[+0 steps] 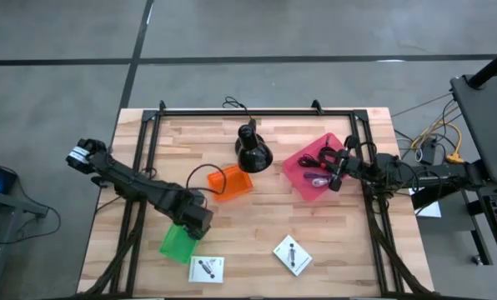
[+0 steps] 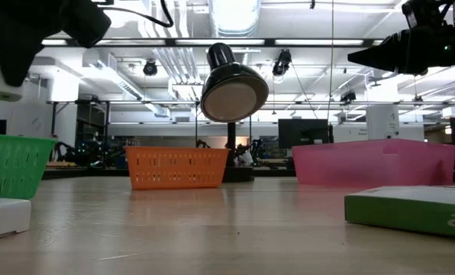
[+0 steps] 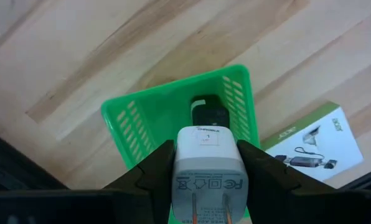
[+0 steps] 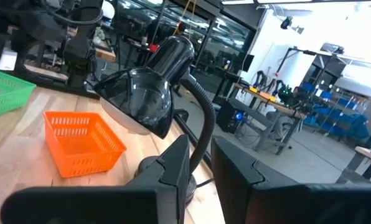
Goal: Pick and place items into bin
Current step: Put the white charger adapter into the green bin, then put the right white card reader box into the orange bin
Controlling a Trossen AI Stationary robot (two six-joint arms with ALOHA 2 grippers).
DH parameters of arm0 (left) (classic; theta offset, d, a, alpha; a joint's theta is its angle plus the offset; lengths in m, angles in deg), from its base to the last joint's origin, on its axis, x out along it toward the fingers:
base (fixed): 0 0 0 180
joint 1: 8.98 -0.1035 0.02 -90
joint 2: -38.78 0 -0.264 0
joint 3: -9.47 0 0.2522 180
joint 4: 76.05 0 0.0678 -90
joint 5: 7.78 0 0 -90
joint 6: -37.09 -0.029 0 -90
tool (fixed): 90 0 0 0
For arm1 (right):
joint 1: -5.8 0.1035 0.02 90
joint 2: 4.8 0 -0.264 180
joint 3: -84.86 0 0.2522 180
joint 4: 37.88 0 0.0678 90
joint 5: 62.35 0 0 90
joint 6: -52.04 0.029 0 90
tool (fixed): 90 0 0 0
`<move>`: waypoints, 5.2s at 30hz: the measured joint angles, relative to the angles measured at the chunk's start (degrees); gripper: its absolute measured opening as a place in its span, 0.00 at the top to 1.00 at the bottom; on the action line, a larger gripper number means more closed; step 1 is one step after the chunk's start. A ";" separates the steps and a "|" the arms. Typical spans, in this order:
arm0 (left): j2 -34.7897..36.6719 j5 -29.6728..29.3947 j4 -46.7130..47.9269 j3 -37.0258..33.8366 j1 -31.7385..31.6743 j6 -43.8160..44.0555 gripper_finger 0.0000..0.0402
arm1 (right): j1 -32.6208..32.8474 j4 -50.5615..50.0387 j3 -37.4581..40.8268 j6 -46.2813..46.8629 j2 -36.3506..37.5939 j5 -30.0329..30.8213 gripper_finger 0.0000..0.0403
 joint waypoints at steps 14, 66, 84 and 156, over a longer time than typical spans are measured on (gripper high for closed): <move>-3.55 -0.03 0.26 -1.40 0.38 0.25 0.67 | -0.02 -0.50 0.00 -0.48 -0.04 0.00 0.86; -5.74 14.01 -2.43 -8.04 0.54 -0.28 0.49 | -0.01 -0.45 0.00 -0.50 -0.35 -0.02 0.86; 0.00 -2.01 -1.66 -5.09 0.48 -1.03 0.48 | 0.00 -0.37 0.00 -0.52 -0.31 -0.02 0.86; 0.86 -43.97 -75.03 -21.79 -0.16 -93.42 0.98 | 18.38 -0.34 -7.67 5.94 -13.84 -16.52 0.98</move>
